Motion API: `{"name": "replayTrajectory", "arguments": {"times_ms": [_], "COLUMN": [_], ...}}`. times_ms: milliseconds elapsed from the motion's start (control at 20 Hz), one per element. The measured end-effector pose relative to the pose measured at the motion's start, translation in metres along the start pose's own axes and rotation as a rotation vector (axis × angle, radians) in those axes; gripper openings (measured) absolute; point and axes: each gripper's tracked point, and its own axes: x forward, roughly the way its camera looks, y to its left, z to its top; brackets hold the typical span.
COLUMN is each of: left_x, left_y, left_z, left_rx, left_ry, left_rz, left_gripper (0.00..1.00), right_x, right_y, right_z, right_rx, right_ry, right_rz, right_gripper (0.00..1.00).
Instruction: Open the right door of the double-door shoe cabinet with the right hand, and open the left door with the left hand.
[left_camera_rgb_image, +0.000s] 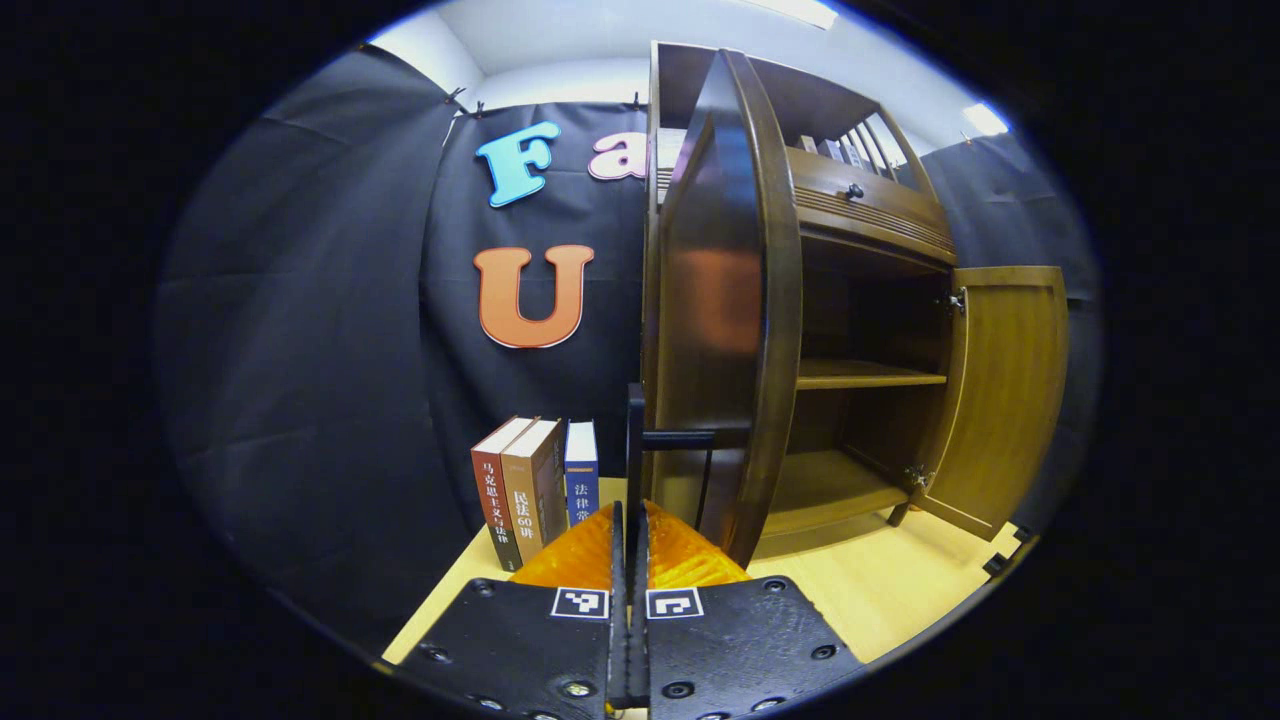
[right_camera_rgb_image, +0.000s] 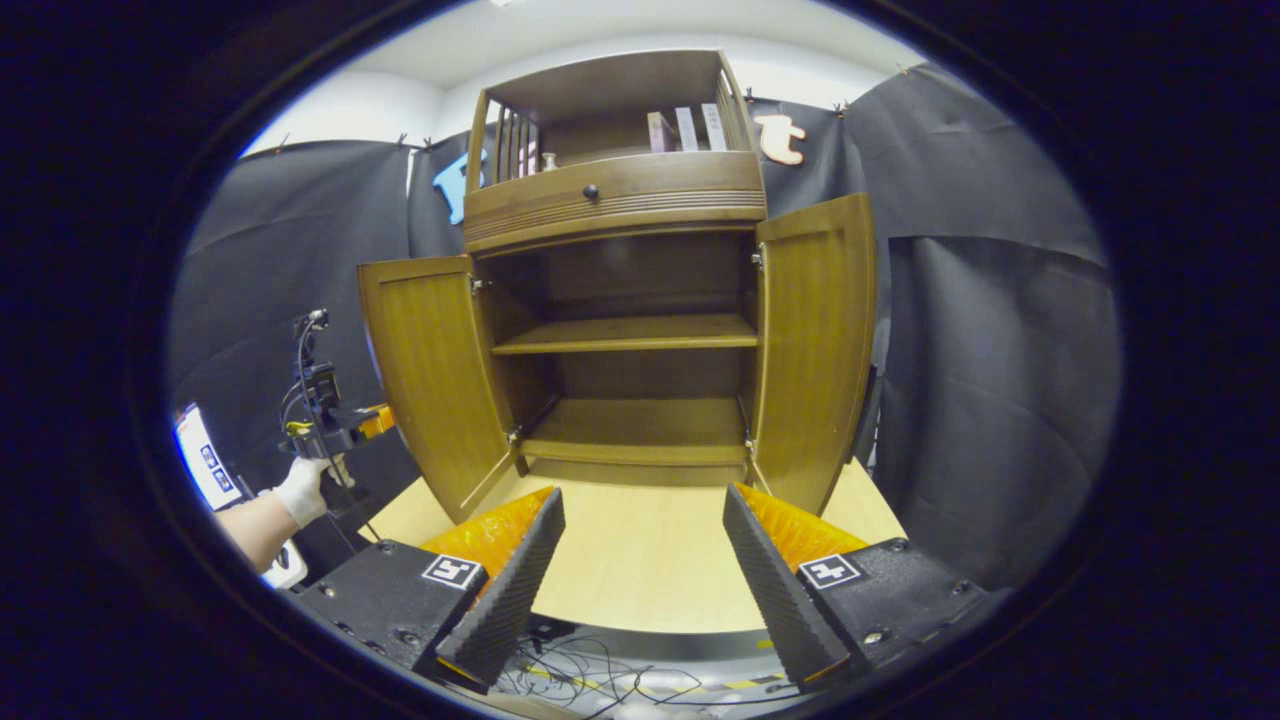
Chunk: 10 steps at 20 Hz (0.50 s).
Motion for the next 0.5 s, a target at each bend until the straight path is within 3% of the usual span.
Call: {"name": "replayTrajectory", "arguments": {"times_ms": [500], "left_x": [0.003], "left_y": [0.018], "left_z": [0.000], "left_rx": [0.025], "left_ry": [0.001], "left_rz": [-0.081], "left_gripper": [0.00], "right_x": [0.003], "right_y": [0.009], "right_z": [0.002], "right_rx": [-0.006], "right_ry": [-0.005], "right_rz": [0.000], "right_gripper": [1.00]}}
